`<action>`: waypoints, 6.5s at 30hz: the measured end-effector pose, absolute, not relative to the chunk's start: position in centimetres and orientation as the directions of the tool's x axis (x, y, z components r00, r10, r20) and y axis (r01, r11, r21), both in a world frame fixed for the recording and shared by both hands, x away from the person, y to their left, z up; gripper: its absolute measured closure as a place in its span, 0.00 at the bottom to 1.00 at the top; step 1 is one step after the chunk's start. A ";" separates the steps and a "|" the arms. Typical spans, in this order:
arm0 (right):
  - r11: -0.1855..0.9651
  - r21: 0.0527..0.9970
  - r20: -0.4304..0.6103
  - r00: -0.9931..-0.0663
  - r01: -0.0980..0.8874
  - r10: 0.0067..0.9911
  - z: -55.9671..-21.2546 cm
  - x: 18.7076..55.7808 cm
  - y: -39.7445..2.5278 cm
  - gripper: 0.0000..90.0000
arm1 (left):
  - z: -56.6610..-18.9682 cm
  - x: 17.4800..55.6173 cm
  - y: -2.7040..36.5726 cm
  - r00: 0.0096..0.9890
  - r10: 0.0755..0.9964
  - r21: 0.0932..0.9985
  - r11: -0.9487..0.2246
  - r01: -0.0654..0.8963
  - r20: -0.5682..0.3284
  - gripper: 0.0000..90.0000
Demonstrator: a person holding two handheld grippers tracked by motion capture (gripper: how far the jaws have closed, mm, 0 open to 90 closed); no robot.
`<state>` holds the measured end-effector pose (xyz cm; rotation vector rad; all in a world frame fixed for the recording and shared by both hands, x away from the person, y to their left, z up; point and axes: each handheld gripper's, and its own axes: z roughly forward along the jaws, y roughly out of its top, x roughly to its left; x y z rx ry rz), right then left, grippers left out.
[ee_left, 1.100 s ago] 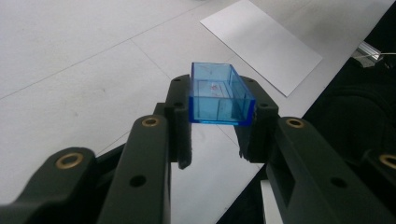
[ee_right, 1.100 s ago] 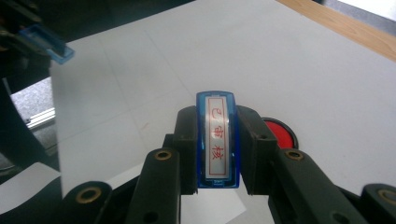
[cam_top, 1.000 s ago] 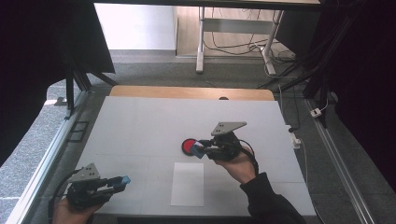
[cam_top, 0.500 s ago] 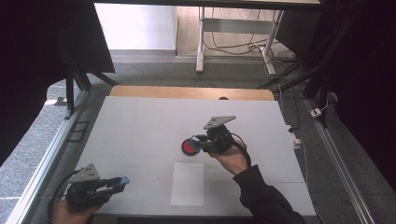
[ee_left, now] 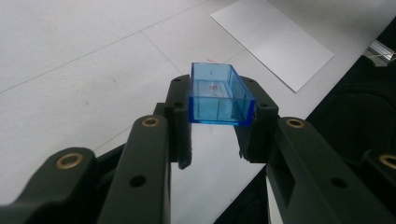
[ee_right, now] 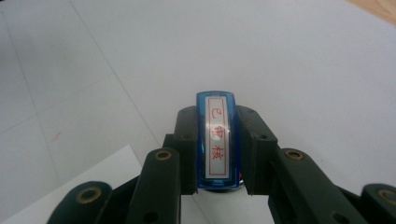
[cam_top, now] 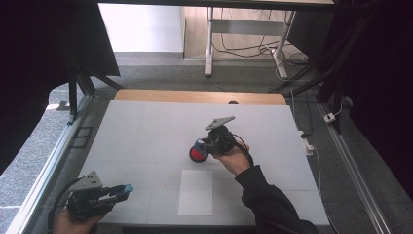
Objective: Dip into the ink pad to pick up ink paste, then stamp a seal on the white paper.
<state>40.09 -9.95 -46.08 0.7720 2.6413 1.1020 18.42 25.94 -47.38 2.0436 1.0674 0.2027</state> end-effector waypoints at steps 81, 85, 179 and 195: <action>0.656 0.660 -0.047 -0.852 0.365 0.521 -47.2 40.3 -7.7 0.79 | -47.5 18.6 26.3 0.625 0.739 0.712 -0.296 0.637 -0.252 0.76; 0.659 0.654 -0.046 -0.851 0.371 0.524 -47.5 40.3 -7.5 0.79 | -47.5 18.6 26.3 0.625 0.739 0.712 -0.296 0.637 -0.252 0.76; 0.563 0.773 0.060 -0.918 0.291 0.392 -43.2 34.5 -10.8 0.79 | -47.5 18.7 26.4 0.647 0.712 0.716 -0.299 0.631 -0.273 0.76; 0.587 0.765 0.049 -0.933 0.265 0.356 -43.5 32.5 -11.3 0.79 | -47.5 18.6 26.4 0.648 0.711 0.718 -0.298 0.629 -0.272 0.76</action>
